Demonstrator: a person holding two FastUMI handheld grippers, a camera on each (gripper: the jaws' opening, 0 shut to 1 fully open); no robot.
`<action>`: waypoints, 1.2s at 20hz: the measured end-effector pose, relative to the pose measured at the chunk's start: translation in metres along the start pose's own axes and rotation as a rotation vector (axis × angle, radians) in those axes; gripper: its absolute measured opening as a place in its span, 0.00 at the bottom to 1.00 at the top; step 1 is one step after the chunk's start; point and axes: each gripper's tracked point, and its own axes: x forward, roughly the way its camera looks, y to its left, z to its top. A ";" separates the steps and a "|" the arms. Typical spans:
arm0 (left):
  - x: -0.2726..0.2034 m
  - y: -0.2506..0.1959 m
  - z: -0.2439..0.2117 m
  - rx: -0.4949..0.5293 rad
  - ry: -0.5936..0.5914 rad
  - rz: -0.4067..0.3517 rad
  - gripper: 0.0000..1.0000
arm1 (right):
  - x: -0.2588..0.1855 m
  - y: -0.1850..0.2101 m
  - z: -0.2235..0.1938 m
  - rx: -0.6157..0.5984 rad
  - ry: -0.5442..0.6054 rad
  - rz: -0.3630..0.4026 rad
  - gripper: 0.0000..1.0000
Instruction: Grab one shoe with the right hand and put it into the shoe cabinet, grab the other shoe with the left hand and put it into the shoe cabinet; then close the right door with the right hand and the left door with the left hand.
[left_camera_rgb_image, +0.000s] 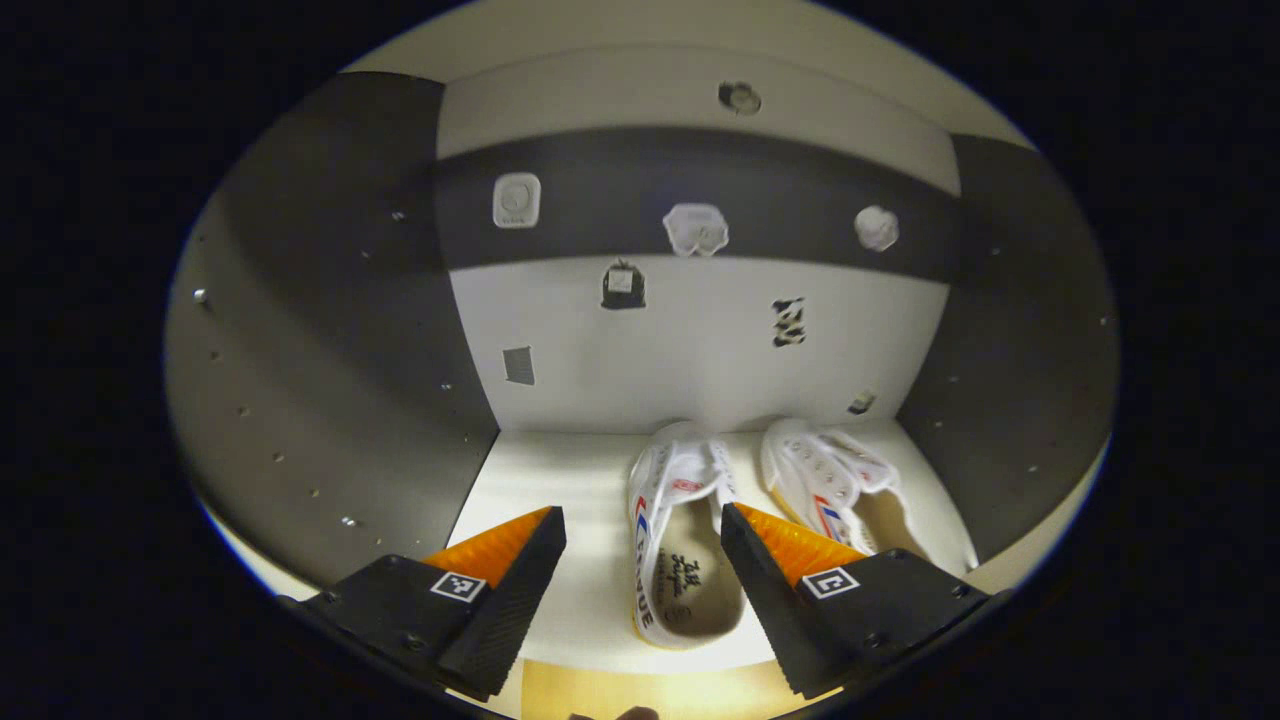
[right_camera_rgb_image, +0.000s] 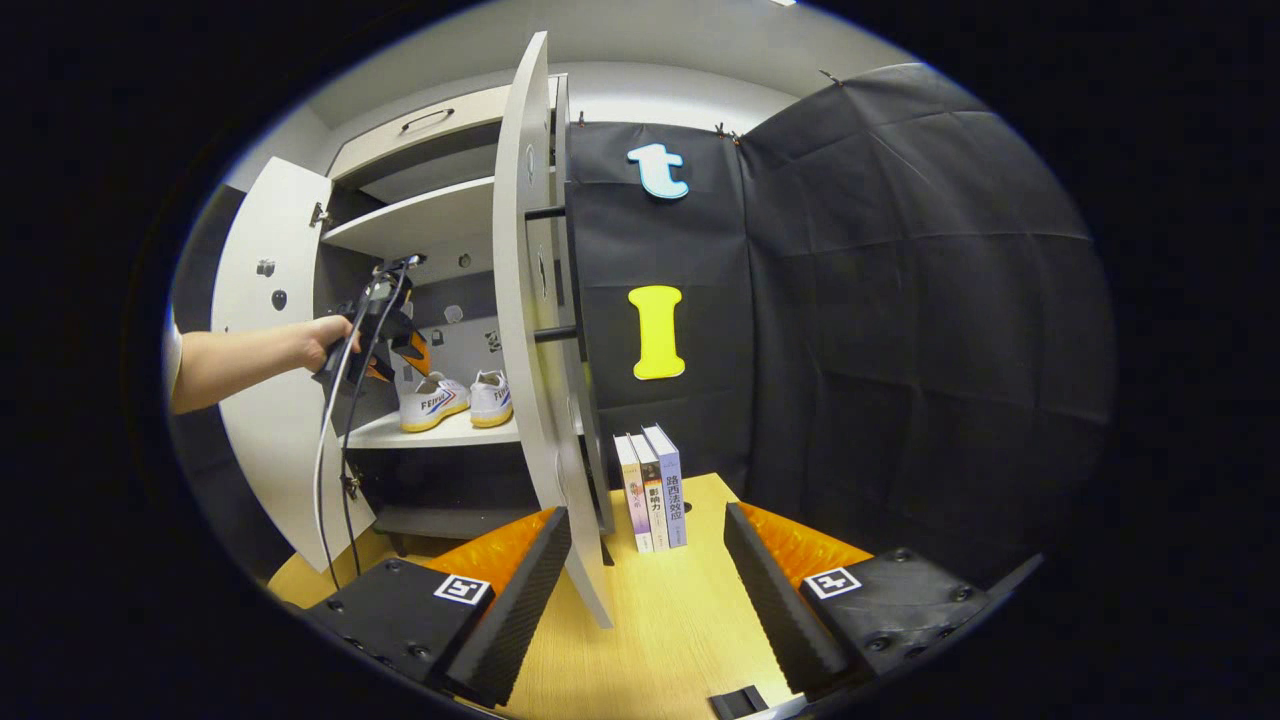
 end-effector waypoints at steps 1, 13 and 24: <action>-0.023 -0.004 0.002 0.002 -0.045 -0.016 0.98 | 0.000 -0.002 0.002 -0.003 -0.002 0.009 0.98; -0.236 -0.051 -0.109 0.047 -0.357 0.019 0.96 | 0.009 -0.017 0.034 -0.058 -0.032 0.124 0.98; -0.289 -0.121 -0.202 0.084 -0.327 -0.054 0.96 | 0.042 -0.035 0.099 -0.027 -0.122 0.167 0.98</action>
